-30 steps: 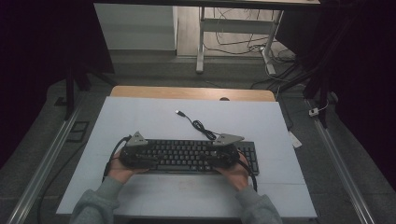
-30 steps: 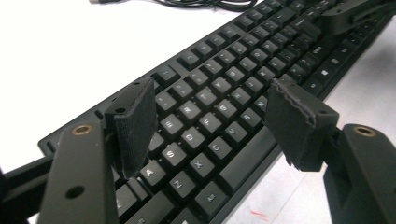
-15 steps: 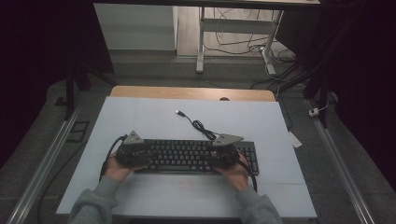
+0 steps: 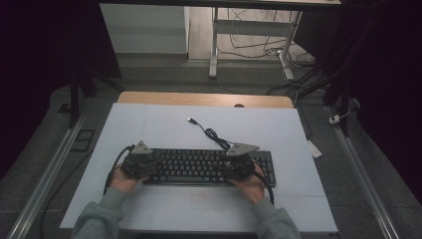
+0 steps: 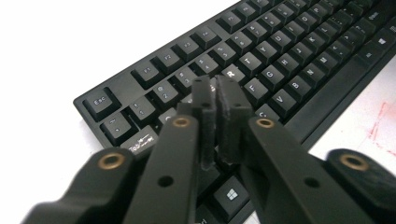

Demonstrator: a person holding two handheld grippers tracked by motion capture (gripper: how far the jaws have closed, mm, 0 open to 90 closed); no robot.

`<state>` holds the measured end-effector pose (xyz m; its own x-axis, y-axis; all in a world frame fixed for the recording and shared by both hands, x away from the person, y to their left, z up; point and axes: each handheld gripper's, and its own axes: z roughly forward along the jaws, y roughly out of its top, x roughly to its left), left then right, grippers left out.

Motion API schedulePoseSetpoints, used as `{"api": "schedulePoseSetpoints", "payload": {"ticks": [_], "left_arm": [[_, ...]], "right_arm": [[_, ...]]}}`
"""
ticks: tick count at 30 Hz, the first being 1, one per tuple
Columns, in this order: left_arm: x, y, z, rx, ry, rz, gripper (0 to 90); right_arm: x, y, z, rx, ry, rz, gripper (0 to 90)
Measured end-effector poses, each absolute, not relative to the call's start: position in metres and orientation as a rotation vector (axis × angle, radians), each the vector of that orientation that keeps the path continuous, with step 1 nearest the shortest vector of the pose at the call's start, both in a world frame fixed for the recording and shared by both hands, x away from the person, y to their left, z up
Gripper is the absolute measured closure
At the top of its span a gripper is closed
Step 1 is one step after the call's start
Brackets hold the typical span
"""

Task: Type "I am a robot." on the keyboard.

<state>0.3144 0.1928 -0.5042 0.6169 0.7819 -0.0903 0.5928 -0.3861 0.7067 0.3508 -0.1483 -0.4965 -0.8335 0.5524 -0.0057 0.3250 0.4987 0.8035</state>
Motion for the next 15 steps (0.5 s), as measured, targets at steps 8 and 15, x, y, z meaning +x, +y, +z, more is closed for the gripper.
{"api": "schedulePoseSetpoints", "payload": {"ticks": [8,15], "left_arm": [[0.3169,0.1934,-0.5100,2.146,1.091,0.329,88.8],[0.3178,0.1920,-0.5134,2.162,1.100,0.327,88.8]], "right_arm": [[0.3507,-0.1474,-0.4973,0.744,2.487,1.247,52.7],[0.3506,-0.1471,-0.4977,0.743,2.491,1.238,52.6]]}}
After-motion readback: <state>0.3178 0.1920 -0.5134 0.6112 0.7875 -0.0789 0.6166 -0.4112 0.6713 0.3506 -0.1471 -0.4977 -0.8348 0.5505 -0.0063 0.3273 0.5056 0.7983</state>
